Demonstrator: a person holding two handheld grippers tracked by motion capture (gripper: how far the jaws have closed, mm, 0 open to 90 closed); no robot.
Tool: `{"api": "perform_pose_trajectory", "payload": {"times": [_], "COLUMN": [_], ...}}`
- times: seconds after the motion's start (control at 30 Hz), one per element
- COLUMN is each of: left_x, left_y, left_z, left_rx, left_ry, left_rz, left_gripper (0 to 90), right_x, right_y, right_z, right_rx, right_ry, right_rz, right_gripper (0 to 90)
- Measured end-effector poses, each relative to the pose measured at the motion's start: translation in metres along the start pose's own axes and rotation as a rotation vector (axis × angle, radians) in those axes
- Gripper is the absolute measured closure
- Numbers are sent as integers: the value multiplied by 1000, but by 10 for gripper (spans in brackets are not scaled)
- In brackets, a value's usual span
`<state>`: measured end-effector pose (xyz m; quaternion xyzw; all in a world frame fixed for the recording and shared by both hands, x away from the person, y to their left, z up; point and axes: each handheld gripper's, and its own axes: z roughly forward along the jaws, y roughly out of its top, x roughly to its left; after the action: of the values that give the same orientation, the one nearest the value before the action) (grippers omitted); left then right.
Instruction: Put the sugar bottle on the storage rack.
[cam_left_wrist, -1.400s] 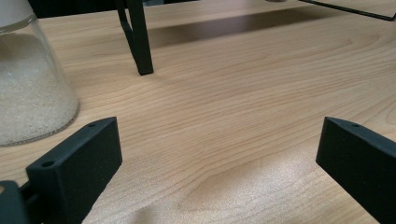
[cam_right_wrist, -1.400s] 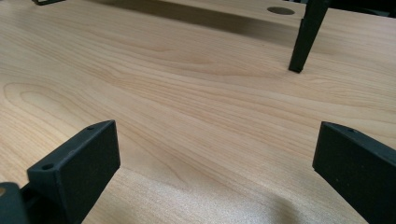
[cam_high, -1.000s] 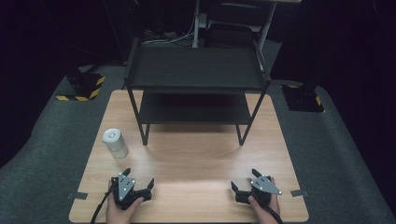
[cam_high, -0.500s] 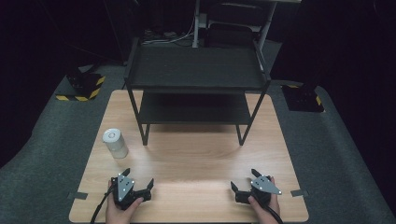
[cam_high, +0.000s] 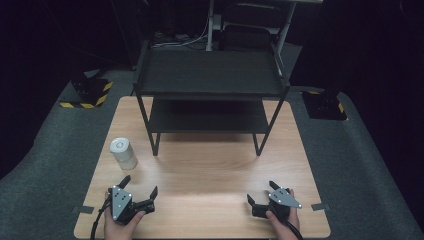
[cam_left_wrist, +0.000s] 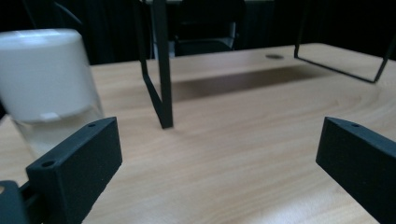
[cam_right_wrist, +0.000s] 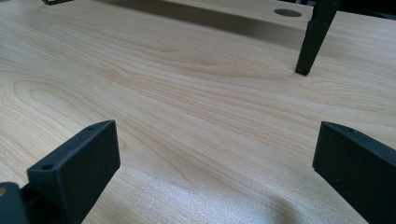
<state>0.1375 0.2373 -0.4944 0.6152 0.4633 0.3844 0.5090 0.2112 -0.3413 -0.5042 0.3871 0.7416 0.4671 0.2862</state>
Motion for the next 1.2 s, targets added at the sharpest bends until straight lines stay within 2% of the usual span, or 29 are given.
{"api": "perform_pose_trajectory", "payload": {"times": [0.07,0.2,0.27,0.3,0.37,0.43,0.47,0.57,0.67,0.8,0.93,0.97,1.07,1.2], "left_x": [0,5,8,12,14,15,17,19,24,30,38,38,44,45], "left_y": [1,3,2,0,-1,-1,-1,0,2,2,-2,-2,-5,-8], "left_z": [-1,-7,-8,-6,-5,-2,3,8,23,35,55,55,66,73], "left_rx": [-4,-21,-25,-28,-29,-24,-14,-6,7,23,47,47,52,43], "left_ry": [8,66,71,90,100,124,146,165,182,203,233,233,241,255], "left_rz": [0,-11,-19,-42,-48,-37,-34,-41,-35,-50,-61,-61,-86,-107], "left_gripper": [6,5,5,6,5,5,5,5,6,10,53,70,92,116], "right_x": [0,0,0,1,1,1,1,1,1,1,1,1,0,0], "right_y": [0,0,0,0,0,1,1,1,1,0,0,0,-1,-1], "right_z": [0,0,0,0,1,1,1,1,1,1,1,1,1,1], "right_rx": [0,-2,-1,0,1,1,2,1,1,-2,-5,-5,-8,-8], "right_ry": [0,1,0,-4,-5,-6,-7,-7,-7,-8,-8,-8,-6,-4], "right_rz": [0,2,1,2,4,5,6,8,8,11,11,11,9,10], "right_gripper": [1,1,1,1,1,1,1,1,1,1,1,1,1,1]}}
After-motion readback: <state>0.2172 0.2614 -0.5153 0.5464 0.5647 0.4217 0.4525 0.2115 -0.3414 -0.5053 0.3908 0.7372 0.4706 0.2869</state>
